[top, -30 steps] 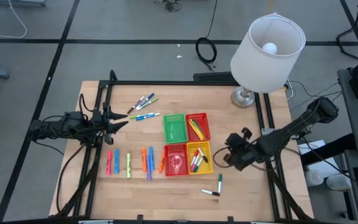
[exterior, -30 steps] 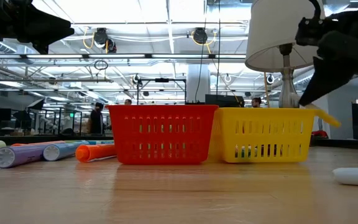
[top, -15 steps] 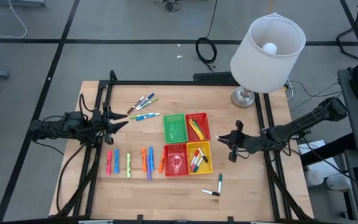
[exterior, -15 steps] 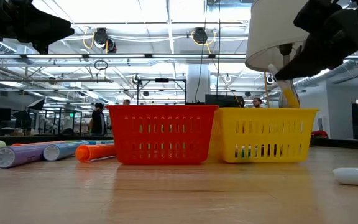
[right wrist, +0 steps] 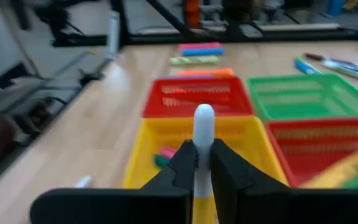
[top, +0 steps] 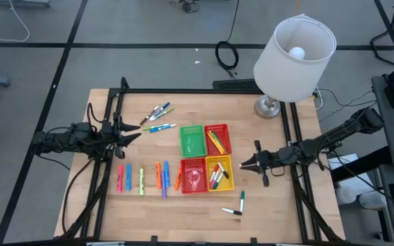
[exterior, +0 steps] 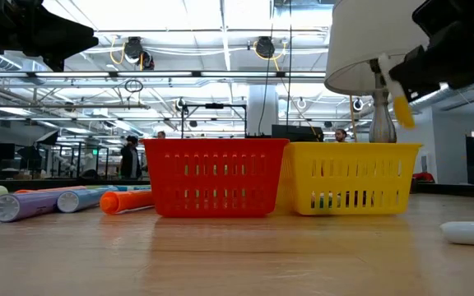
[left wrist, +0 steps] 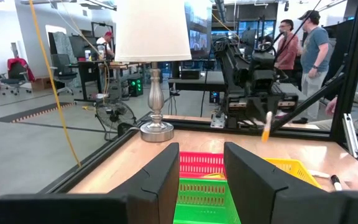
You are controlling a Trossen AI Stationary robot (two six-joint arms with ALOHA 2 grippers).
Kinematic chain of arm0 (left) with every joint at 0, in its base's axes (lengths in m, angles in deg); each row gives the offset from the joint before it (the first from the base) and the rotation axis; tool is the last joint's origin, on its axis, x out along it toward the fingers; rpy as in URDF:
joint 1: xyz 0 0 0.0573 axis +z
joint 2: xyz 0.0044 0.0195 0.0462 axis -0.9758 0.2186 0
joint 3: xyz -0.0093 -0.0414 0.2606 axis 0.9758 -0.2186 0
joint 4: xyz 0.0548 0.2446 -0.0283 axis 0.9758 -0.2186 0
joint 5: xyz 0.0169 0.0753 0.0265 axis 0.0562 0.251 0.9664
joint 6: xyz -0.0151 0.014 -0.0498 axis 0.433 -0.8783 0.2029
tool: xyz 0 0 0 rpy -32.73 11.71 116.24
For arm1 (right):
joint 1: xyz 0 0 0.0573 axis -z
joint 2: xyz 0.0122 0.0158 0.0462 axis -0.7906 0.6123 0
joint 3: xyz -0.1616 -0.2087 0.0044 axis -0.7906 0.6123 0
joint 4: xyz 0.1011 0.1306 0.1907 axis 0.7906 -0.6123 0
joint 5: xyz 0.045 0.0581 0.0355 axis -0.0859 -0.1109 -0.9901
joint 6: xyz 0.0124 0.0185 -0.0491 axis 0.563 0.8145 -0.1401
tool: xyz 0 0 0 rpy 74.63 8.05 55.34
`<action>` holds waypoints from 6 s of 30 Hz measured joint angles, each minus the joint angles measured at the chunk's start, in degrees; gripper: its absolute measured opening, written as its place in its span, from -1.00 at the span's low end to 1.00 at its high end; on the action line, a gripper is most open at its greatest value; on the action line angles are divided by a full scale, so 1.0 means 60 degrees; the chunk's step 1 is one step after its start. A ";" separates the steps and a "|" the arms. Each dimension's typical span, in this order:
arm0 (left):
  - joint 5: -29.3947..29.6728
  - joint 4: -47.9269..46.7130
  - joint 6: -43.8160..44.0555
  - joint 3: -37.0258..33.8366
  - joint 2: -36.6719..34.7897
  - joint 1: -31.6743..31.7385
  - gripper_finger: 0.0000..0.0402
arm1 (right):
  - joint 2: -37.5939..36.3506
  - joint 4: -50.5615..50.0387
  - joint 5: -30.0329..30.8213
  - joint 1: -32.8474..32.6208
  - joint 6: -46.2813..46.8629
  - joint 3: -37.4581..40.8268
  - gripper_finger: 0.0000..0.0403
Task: Pick & Place Markers
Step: Put the small yellow highlighter pen into the yellow bin, then put the small black highlighter pen into the yellow bin
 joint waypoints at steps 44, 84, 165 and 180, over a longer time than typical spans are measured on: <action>-0.0002 -0.0004 -0.0003 -0.0004 0.0004 0.0003 -0.33 | 0.6073 0.2277 -0.0177 0.0459 -0.0424 -0.2590 -0.91; -0.0002 0.0000 -0.0003 -0.0004 0.0001 0.0001 -0.33 | 0.6069 0.1936 -0.0206 0.0678 0.0151 -0.2583 -0.44; -0.0002 0.0000 -0.0003 -0.0004 0.0000 0.0000 -0.33 | 1.0877 -1.0093 -0.1778 -0.2310 0.5227 -0.9788 -0.45; -0.0002 0.0000 -0.0003 -0.0004 0.0000 0.0000 -0.33 | 1.0877 -1.0050 -0.1702 -0.2259 0.4580 -0.9774 -0.48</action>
